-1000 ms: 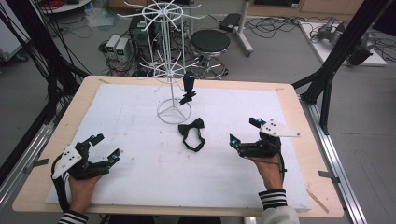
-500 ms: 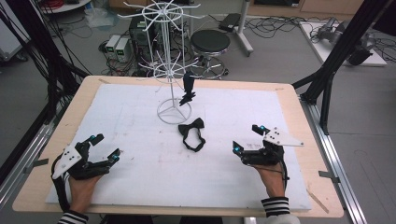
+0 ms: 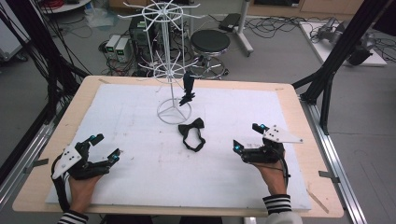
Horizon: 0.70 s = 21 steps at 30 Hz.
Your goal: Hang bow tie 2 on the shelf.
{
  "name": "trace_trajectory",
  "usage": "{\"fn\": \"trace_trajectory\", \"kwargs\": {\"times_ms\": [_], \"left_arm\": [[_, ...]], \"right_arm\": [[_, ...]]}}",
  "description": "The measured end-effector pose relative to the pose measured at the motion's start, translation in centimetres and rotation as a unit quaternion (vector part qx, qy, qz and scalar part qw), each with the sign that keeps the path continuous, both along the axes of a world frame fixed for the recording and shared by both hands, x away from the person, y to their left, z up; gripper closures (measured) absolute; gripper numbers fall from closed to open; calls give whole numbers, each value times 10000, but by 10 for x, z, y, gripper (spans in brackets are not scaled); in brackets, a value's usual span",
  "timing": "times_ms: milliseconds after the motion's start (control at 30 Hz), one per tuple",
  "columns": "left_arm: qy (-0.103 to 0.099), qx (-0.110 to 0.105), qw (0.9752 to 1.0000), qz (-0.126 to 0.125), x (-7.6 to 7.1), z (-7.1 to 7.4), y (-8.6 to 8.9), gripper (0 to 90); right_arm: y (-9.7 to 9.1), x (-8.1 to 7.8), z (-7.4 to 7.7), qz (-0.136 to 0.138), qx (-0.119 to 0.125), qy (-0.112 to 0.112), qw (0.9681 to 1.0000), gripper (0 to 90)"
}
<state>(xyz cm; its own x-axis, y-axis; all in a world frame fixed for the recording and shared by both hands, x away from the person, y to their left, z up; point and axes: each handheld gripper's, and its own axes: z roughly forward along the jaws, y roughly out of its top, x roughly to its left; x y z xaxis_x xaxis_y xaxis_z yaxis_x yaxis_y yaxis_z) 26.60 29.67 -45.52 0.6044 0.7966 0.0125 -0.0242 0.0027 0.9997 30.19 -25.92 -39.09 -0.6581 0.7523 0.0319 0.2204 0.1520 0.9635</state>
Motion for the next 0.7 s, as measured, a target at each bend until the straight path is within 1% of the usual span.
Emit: {"fn": "trace_trajectory", "kwargs": {"times_ms": [133,200,367,467,600,700], "left_arm": [[-31,34,10000,-4,-1,0,0,149],[-30,-10,10000,9,0,0,0,149],[-20,-18,10000,6,0,0,0,149],[-23,-1,10000,9,0,0,1,149],[-22,-5,10000,-3,0,0,1,149],[-19,-16,10000,1,0,0,1,149]], "right_arm": [[2,5,7,100,-97,86,9999,17],[4,8,12,155,-140,56,9998,17],[6,15,21,216,-144,85,9996,17],[7,17,23,245,-190,130,9994,17],[10,18,24,264,-230,131,9993,17],[13,21,24,335,-335,168,9987,17]]}}
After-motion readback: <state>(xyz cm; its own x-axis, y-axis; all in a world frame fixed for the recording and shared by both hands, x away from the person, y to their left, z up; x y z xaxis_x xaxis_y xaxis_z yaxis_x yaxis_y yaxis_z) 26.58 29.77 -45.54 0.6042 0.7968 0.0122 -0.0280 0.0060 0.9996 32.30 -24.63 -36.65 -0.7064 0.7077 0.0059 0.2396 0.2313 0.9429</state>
